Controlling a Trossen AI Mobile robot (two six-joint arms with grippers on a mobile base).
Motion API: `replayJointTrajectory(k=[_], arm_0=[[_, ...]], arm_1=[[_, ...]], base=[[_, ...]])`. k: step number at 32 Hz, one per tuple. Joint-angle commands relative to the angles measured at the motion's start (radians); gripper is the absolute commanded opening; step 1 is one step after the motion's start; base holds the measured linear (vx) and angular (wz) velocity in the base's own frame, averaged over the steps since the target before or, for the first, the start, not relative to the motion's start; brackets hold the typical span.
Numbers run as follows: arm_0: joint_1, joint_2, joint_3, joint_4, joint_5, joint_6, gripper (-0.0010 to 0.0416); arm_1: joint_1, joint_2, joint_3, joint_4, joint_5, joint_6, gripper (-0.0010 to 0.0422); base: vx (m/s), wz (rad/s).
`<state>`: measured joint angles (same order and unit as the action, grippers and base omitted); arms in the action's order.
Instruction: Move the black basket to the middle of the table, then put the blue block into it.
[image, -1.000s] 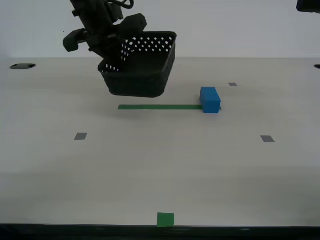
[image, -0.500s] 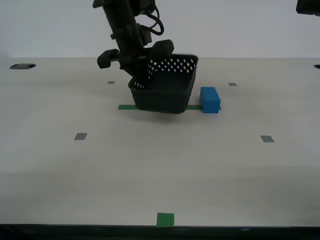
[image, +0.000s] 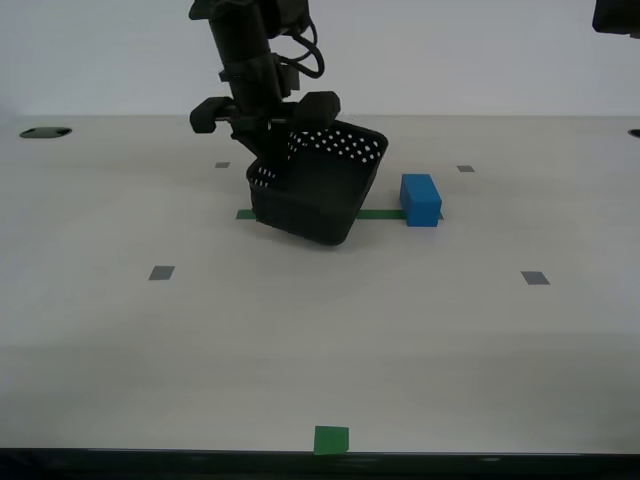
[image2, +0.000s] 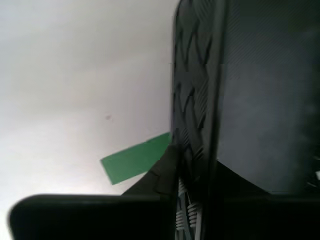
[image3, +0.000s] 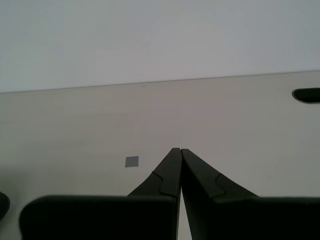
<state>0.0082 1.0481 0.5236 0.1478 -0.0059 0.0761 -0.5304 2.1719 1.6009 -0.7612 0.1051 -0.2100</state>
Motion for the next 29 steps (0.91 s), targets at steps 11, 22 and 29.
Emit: replayJointTrajectory(k=[11, 22, 29], arm_0=[[0.015, 0.000, 0.001, -0.076, -0.180, 0.108, 0.0000], [0.221, 0.077, 0.134, -0.317, -0.217, 0.218, 0.0000], [0.283, 0.338, 0.429, -0.612, -0.219, 0.177, 0.0001]], arm_1=[[0.014, -0.001, 0.100, -0.002, 0.013, 0.035, 0.0208], [0.120, -0.001, 0.418, -0.127, 0.008, 0.074, 0.0109], [0.174, -0.001, 0.443, -0.135, 0.006, 0.093, 0.0051]], base=[[0.000, 0.000], [0.000, 0.000], [0.000, 0.000]])
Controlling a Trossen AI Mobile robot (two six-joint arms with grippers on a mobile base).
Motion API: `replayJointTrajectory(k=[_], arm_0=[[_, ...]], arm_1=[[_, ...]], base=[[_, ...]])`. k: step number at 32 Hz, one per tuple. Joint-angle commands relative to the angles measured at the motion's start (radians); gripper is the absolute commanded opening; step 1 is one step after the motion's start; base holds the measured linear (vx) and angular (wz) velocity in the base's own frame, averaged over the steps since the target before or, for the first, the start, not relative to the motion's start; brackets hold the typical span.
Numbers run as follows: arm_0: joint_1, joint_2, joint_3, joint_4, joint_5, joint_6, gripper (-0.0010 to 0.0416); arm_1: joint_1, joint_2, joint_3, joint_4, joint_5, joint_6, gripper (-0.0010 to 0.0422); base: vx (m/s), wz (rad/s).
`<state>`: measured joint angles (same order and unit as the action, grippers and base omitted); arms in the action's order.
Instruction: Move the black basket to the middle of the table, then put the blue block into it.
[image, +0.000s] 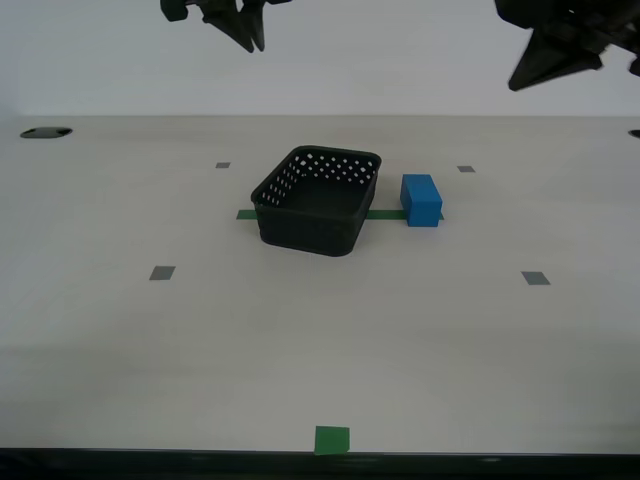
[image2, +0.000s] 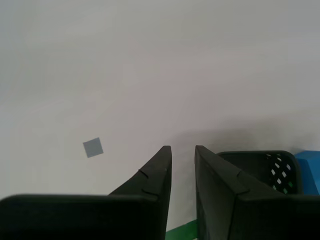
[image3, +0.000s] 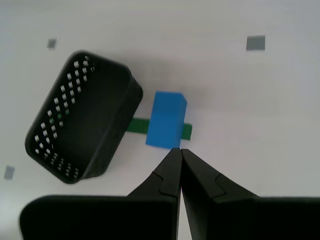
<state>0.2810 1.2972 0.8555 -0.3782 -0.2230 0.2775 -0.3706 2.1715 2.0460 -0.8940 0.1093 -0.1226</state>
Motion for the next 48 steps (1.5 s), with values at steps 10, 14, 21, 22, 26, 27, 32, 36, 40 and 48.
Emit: replayJointTrajectory(k=[10, 14, 21, 22, 26, 27, 32, 36, 40, 48], arm_0=[[0.048, 0.467, 0.337, -0.137, -0.011, -0.150, 0.0000], [0.052, 0.527, 0.352, -0.119, -0.011, -0.152, 0.0002], [0.056, 0.529, 0.349, -0.105, -0.011, -0.158, 0.0107], [0.061, 0.529, 0.348, -0.103, -0.011, -0.158, 0.0151], [0.081, 0.567, 0.349, -0.072, -0.011, -0.158, 0.0254], [0.087, 0.580, 0.349, -0.072, -0.011, -0.158, 0.0279], [0.107, 0.660, 0.348, -0.067, -0.008, -0.120, 0.0353], [0.116, 0.726, 0.348, -0.043, -0.008, -0.119, 0.0357], [0.132, 0.762, 0.349, 0.010, 0.003, -0.119, 0.0351], [0.140, 0.815, 0.354, 0.009, 0.045, -0.088, 0.0319]], arm_1=[[0.090, -0.001, -0.002, -0.024, -0.280, 0.091, 0.0001], [0.095, -0.001, -0.002, -0.023, -0.281, 0.094, 0.0000], [0.099, -0.001, -0.002, -0.010, -0.281, 0.095, 0.0000], [0.101, -0.001, -0.002, -0.010, -0.281, 0.098, 0.0000], [0.104, -0.001, -0.002, -0.009, -0.277, 0.103, 0.0000], [0.104, -0.001, -0.002, -0.009, -0.277, 0.110, 0.0000], [0.107, -0.001, -0.002, -0.009, -0.277, 0.128, 0.0000], [0.109, -0.001, -0.002, -0.010, -0.277, 0.134, 0.0000], [0.109, -0.001, -0.002, -0.009, -0.277, 0.134, 0.0000], [0.108, -0.001, -0.002, -0.010, -0.273, 0.134, 0.0000]], base=[[0.000, 0.000], [0.000, 0.000], [0.000, 0.000], [0.000, 0.000], [0.000, 0.000], [0.000, 0.000], [0.000, 0.000], [0.000, 0.000], [0.000, 0.000], [0.000, 0.000]])
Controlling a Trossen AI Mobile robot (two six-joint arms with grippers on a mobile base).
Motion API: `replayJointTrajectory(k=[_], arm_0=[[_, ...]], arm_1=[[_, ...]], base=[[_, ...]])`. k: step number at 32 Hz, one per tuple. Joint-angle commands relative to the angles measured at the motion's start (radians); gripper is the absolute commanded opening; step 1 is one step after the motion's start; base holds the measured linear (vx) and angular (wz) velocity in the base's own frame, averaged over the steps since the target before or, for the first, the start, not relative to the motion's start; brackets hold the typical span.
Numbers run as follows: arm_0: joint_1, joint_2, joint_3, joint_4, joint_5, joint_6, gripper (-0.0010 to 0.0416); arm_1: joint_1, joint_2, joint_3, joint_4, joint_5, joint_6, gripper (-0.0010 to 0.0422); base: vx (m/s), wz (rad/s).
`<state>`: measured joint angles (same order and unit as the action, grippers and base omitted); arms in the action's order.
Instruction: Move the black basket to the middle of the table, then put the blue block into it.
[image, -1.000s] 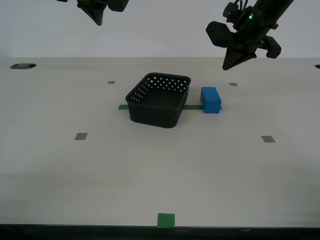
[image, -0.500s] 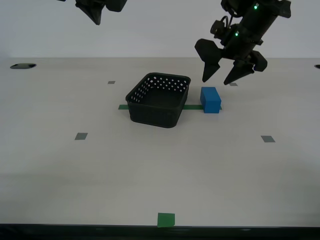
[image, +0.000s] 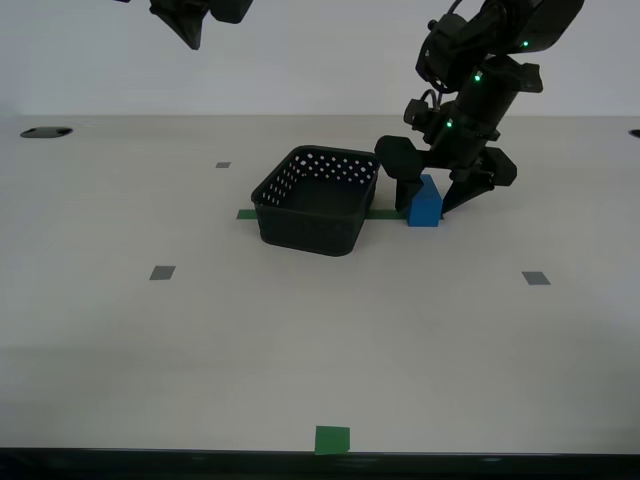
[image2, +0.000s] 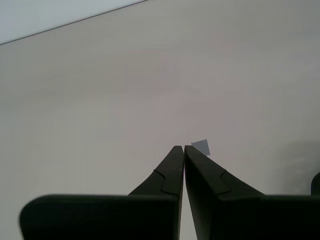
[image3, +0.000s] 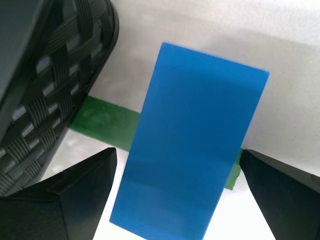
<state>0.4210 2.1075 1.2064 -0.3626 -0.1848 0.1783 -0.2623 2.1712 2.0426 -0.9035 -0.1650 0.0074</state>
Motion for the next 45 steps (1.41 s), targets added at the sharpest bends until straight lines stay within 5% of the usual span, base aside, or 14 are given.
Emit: replayJointTrajectory(k=[1, 2, 3, 6, 12, 20, 22, 26, 33, 42, 45], arm_0=[[0.000, 0.005, 0.005, -0.007, 0.007, 0.016, 0.0305], [0.000, 0.005, 0.014, -0.008, 0.007, 0.042, 0.0250], [0.001, 0.005, 0.033, -0.016, 0.002, 0.055, 0.0139], [0.001, 0.005, 0.059, -0.030, -0.010, 0.050, -0.0008], [0.001, 0.004, 0.135, -0.126, -0.011, 0.046, -0.0001], [0.002, -0.161, 0.148, -0.188, -0.012, 0.047, -0.0001], [0.012, -0.226, 0.148, -0.191, -0.052, 0.047, -0.0001], [0.068, -0.265, 0.148, -0.176, -0.114, 0.049, -0.0001], [0.236, -0.265, 0.147, -0.058, -0.114, 0.050, -0.0001], [0.261, -0.265, 0.147, 0.030, -0.110, 0.019, 0.0000], [0.259, -0.265, 0.147, 0.038, -0.074, 0.015, 0.0020]], arm_1=[[0.000, 0.000, 0.001, 0.000, 0.002, 0.004, 0.0000], [0.000, 0.000, 0.001, -0.001, 0.002, 0.004, 0.0000], [0.000, 0.000, 0.001, 0.000, 0.002, 0.004, 0.0000], [0.000, 0.000, 0.001, -0.002, 0.002, 0.004, 0.0000], [0.002, 0.000, 0.001, -0.003, 0.001, 0.005, 0.0000], [0.008, 0.000, 0.001, -0.001, 0.001, 0.005, 0.0000], [0.009, 0.000, 0.001, 0.001, 0.001, 0.005, 0.0000], [0.010, 0.000, 0.001, 0.000, 0.001, 0.005, 0.0000], [0.014, 0.000, 0.000, -0.004, 0.001, 0.005, 0.0000], [0.015, 0.000, 0.000, -0.022, 0.001, 0.005, 0.0000], [0.015, 0.000, 0.000, -0.038, 0.001, 0.005, 0.0000]], base=[[0.000, 0.000], [0.000, 0.000], [0.000, 0.000], [0.000, 0.000], [0.000, 0.000], [0.000, 0.000], [0.000, 0.000], [0.000, 0.000], [0.000, 0.000], [0.000, 0.000], [0.000, 0.000]])
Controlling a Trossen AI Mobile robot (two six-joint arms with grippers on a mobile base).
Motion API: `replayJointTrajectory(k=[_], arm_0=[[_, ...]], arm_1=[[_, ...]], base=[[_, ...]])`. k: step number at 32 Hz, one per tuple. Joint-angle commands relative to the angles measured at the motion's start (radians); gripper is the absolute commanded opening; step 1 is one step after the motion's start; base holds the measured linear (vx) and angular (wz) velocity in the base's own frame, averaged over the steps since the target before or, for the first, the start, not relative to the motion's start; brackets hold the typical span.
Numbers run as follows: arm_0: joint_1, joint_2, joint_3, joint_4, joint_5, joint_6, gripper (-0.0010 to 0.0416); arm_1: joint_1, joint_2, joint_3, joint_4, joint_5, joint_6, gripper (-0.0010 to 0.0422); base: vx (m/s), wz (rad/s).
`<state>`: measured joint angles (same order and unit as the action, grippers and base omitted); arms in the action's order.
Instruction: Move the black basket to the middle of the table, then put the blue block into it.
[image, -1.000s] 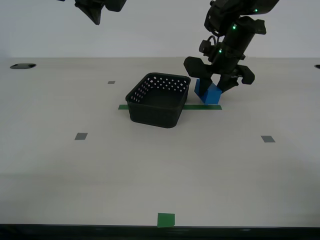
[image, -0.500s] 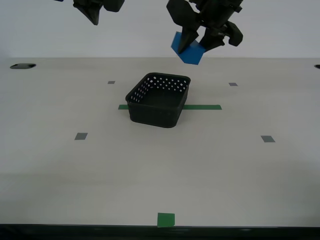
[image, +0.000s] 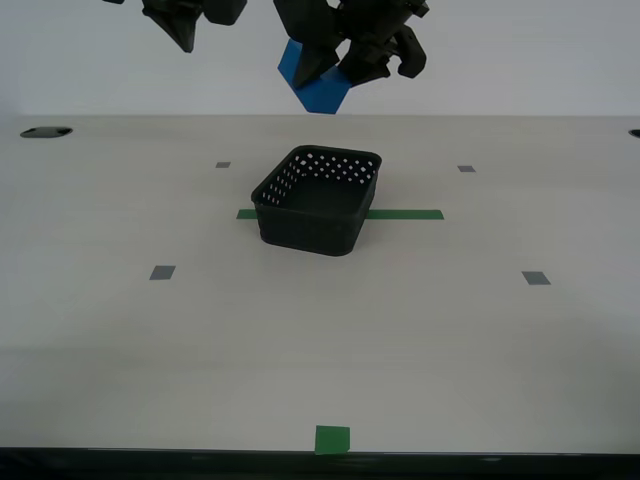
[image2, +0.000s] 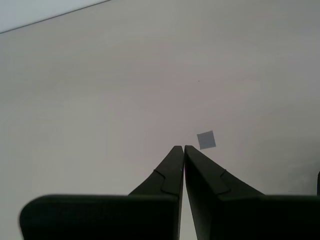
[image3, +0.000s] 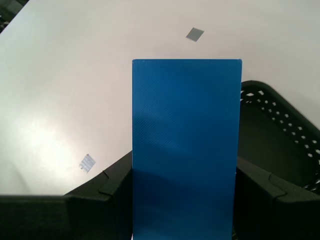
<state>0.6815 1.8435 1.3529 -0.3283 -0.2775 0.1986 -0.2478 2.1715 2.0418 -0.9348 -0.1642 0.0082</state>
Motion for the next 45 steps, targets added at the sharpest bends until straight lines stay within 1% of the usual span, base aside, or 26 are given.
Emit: replayJointTrajectory(k=[1, 2, 3, 4, 5, 8, 9, 10, 11, 12, 13, 45], arm_0=[[-0.001, -0.001, 0.001, 0.005, 0.018, -0.016, 0.0051], [-0.001, -0.001, 0.001, 0.007, 0.019, -0.016, 0.0079], [-0.002, -0.001, 0.001, 0.007, 0.021, -0.016, 0.0090], [-0.002, -0.001, 0.001, 0.007, 0.022, -0.016, 0.0139], [-0.002, -0.001, 0.001, 0.007, 0.022, -0.016, 0.0150], [-0.002, -0.001, 0.001, 0.006, 0.026, -0.016, 0.0241], [-0.002, -0.001, 0.001, 0.006, 0.028, -0.016, 0.0253], [-0.002, -0.001, 0.001, 0.006, 0.043, -0.016, 0.0310], [-0.002, -0.001, 0.001, 0.006, 0.044, -0.016, 0.0319], [-0.002, -0.001, 0.001, 0.006, 0.044, -0.016, 0.0338], [-0.002, -0.001, 0.001, 0.006, 0.043, -0.016, 0.0346], [-0.002, 0.000, 0.001, 0.007, 0.043, -0.018, 0.0350]], arm_1=[[0.001, -0.001, 0.001, -0.006, 0.000, 0.004, 0.0000], [0.001, -0.001, 0.001, -0.007, 0.000, 0.004, 0.0000], [0.001, -0.001, 0.001, -0.007, 0.000, 0.004, 0.0000], [0.001, -0.001, 0.001, -0.007, 0.000, 0.003, 0.0000], [0.001, -0.001, 0.001, -0.007, 0.000, 0.003, 0.0000], [0.001, -0.001, 0.001, -0.014, 0.000, 0.003, 0.0000], [0.001, -0.001, 0.001, -0.014, 0.000, 0.003, 0.0000], [0.000, -0.001, 0.001, -0.015, 0.000, 0.002, 0.0000], [0.000, -0.001, 0.001, -0.016, 0.000, 0.001, 0.0000], [0.000, -0.001, 0.001, -0.017, 0.000, 0.001, 0.0000], [0.000, -0.001, 0.001, -0.017, 0.000, 0.000, 0.0000], [0.000, -0.001, 0.001, -0.005, 0.000, 0.001, 0.0000]], base=[[0.000, 0.000], [0.000, 0.000], [0.000, 0.000], [0.000, 0.000], [0.000, 0.000], [0.000, 0.000], [0.000, 0.000], [0.000, 0.000], [0.000, 0.000], [0.000, 0.000], [0.000, 0.000], [0.000, 0.000]])
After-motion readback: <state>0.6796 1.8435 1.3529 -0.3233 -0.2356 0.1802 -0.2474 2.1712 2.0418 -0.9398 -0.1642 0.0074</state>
